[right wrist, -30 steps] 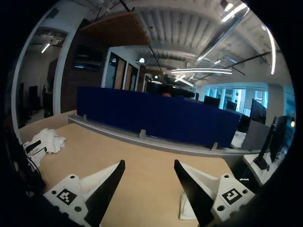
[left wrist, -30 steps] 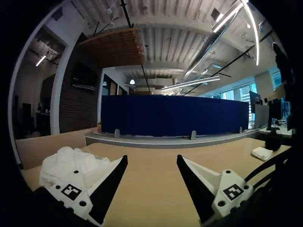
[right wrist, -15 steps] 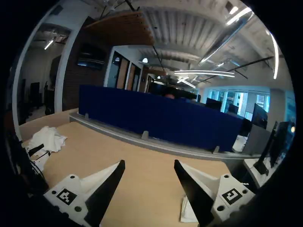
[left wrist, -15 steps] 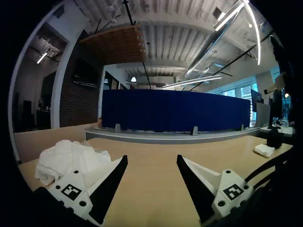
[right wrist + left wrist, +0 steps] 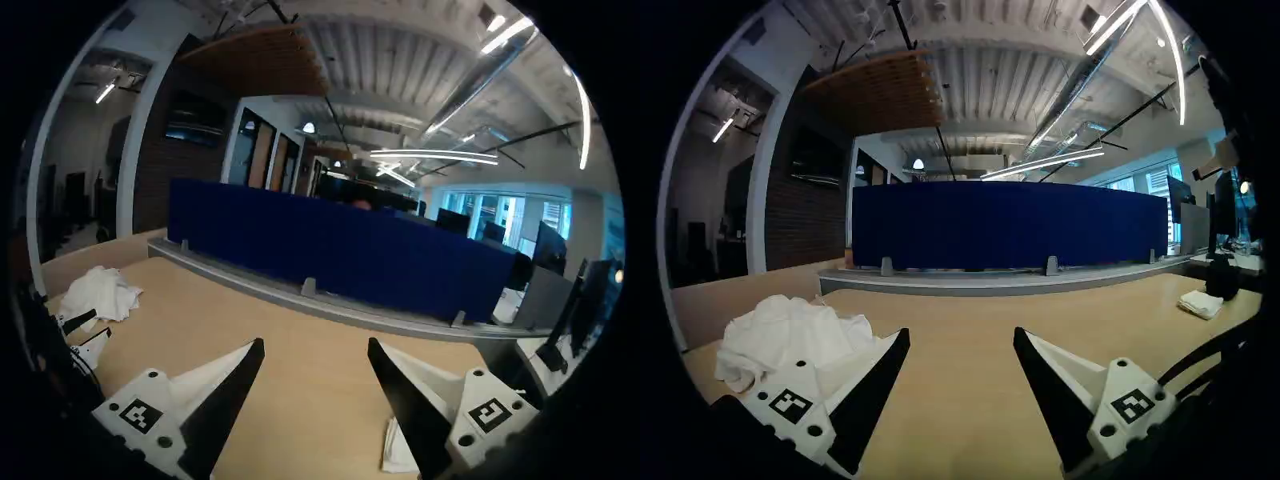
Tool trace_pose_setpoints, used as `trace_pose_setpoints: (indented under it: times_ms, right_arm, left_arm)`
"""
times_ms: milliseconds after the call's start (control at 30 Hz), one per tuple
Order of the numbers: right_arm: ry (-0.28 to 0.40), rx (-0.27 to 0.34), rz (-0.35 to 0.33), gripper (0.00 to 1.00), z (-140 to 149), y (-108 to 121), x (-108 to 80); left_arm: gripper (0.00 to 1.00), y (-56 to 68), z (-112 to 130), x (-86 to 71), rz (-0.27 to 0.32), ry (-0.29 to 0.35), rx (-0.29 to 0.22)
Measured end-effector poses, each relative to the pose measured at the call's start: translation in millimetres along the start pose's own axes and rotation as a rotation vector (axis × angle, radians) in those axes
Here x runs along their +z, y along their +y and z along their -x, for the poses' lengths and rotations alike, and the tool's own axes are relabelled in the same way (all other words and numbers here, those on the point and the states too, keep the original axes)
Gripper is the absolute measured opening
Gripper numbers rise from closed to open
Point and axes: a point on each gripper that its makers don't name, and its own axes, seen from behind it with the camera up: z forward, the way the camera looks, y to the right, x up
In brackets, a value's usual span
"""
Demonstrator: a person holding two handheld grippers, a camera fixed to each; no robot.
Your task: Fold towel
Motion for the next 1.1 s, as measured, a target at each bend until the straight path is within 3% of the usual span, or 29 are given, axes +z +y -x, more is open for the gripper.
trace_pose_setpoints:
  times_ms: [367,767,1100]
  right_arm:
    - [0.048,0.050,0.007,1.00,-11.6,13.6,-9.5]
    - [0.128,0.138,0.038,1.00,-22.8,40.9,-32.6]
    - [0.166,0.214,0.085,1.00,11.7,70.8,-42.7]
  left_arm:
    - [0.97,-0.8,-0.1,-3.4,-0.009,-0.001,0.003]
    - [0.97,-1.5,0.4,-3.9,-0.009,0.000,0.005]
    - [0.97,-3.5,0.1,-2.9,-0.009,0.000,0.005]
